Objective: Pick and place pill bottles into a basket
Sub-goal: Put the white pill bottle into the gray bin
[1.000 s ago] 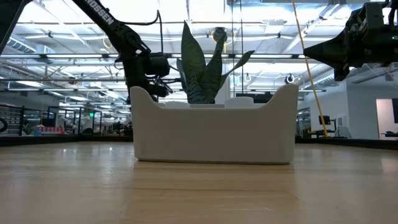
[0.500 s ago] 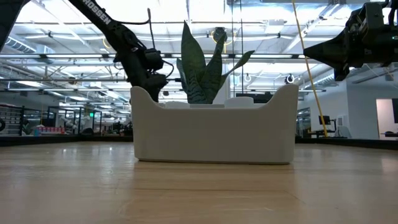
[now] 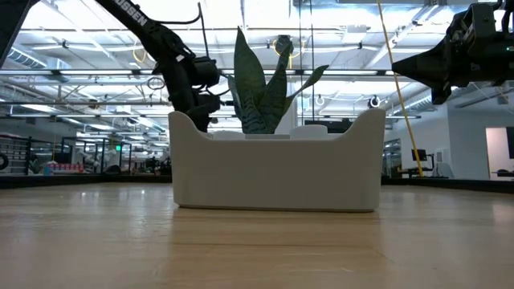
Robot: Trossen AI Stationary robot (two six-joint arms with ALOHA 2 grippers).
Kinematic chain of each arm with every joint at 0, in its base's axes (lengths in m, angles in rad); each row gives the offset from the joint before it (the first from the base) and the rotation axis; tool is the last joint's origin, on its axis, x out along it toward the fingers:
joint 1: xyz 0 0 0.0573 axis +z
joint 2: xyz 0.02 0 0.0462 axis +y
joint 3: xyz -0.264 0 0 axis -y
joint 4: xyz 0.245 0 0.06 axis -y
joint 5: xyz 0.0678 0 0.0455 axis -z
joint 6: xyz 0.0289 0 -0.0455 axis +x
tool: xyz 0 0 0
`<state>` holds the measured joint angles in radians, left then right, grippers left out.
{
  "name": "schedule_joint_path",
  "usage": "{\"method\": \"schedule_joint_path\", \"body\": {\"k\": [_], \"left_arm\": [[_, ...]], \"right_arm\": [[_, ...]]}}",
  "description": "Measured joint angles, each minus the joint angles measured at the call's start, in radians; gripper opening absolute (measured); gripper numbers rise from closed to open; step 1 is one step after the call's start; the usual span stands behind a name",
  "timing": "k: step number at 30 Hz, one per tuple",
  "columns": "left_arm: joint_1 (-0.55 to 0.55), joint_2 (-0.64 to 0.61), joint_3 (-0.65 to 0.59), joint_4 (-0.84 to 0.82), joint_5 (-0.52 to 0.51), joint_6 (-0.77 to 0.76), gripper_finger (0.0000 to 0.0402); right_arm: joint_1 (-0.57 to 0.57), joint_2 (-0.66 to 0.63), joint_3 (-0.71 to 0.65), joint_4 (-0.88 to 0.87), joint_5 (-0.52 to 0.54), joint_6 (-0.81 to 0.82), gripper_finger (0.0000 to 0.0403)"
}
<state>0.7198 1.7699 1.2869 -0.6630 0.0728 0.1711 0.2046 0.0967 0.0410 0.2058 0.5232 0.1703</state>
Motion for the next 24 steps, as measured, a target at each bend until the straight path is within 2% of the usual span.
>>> {"method": "schedule_joint_path", "body": {"k": [3,6,10,16,20,24], "left_arm": [[-0.008,0.000,0.000,0.019,0.022,0.044,0.0324],[-0.014,0.000,0.000,0.036,0.087,0.103,0.0324],[-0.016,0.000,0.000,0.032,0.144,0.161,0.0301],[-0.020,0.000,0.000,0.019,0.097,0.254,0.0261],[-0.011,0.000,0.000,0.001,0.010,0.039,0.0241],[0.000,0.001,0.000,-0.017,0.057,-0.151,0.0223]], "right_arm": [[0.000,0.000,0.000,0.000,0.000,0.000,0.0004],[0.000,0.000,0.000,0.000,0.000,0.000,0.0004],[0.000,0.000,0.000,0.000,0.000,0.000,0.0004],[0.000,0.000,0.000,0.000,0.000,0.000,0.0004],[0.000,0.000,0.000,0.000,0.000,0.000,0.0004],[0.000,0.000,0.000,0.000,0.000,0.000,0.0004]]}}
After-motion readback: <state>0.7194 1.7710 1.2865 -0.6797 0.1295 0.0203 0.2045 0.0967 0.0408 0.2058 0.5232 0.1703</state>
